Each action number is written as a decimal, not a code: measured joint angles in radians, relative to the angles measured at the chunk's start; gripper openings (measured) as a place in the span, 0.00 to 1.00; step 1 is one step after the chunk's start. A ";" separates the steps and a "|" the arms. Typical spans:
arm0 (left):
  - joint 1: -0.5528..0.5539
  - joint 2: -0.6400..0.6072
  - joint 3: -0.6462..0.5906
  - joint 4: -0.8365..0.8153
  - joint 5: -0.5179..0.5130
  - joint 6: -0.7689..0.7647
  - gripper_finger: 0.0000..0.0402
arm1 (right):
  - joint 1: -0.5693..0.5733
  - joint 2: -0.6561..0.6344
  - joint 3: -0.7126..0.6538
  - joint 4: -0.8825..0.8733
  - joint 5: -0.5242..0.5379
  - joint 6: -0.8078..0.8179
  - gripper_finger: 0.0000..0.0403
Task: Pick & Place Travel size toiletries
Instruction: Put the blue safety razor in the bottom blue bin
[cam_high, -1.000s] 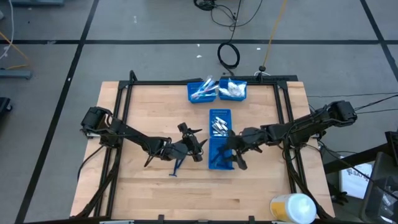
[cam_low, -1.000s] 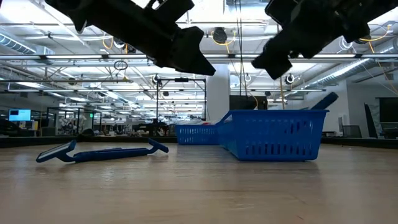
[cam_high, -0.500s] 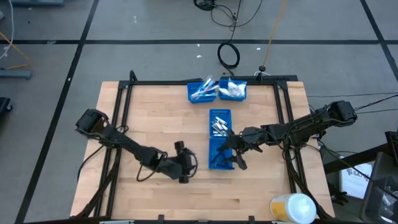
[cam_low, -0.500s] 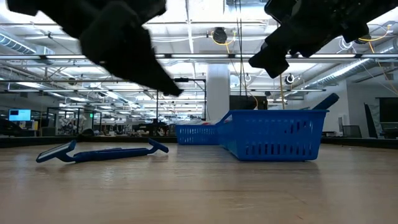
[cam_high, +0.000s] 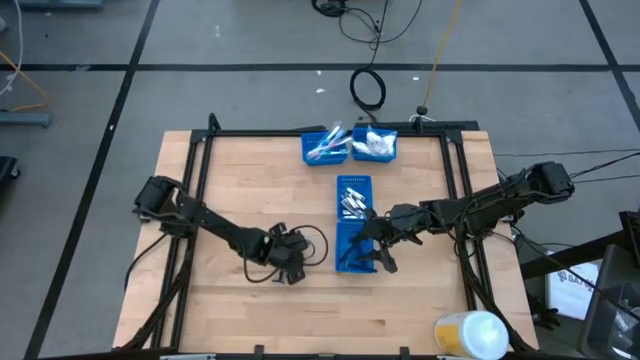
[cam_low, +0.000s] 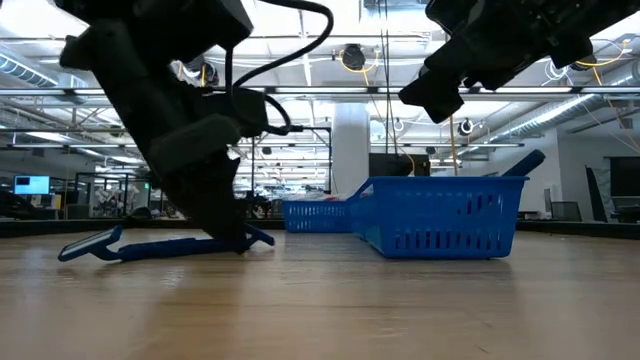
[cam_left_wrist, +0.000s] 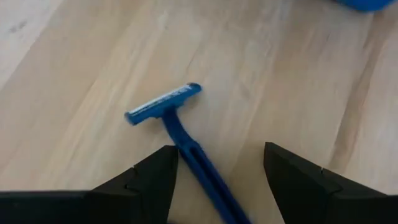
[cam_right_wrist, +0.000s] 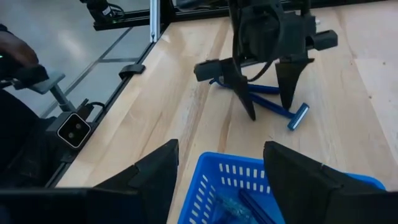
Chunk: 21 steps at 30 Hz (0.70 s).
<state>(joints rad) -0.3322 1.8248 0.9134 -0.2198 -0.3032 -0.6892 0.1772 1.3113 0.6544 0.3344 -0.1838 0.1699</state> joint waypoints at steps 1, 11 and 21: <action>0.004 0.012 0.002 0.000 0.000 -0.001 0.60 | 0.000 0.000 0.000 -0.002 0.000 -0.002 0.55; 0.027 0.054 0.004 -0.036 0.034 -0.014 0.33 | 0.000 0.000 0.000 -0.005 0.001 -0.003 0.55; 0.041 0.038 -0.002 -0.010 0.064 0.140 0.06 | 0.000 0.000 0.000 -0.004 0.004 -0.003 0.54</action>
<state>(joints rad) -0.2913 1.8631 0.9115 -0.2294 -0.2389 -0.5497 0.1768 1.3113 0.6544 0.3302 -0.1802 0.1673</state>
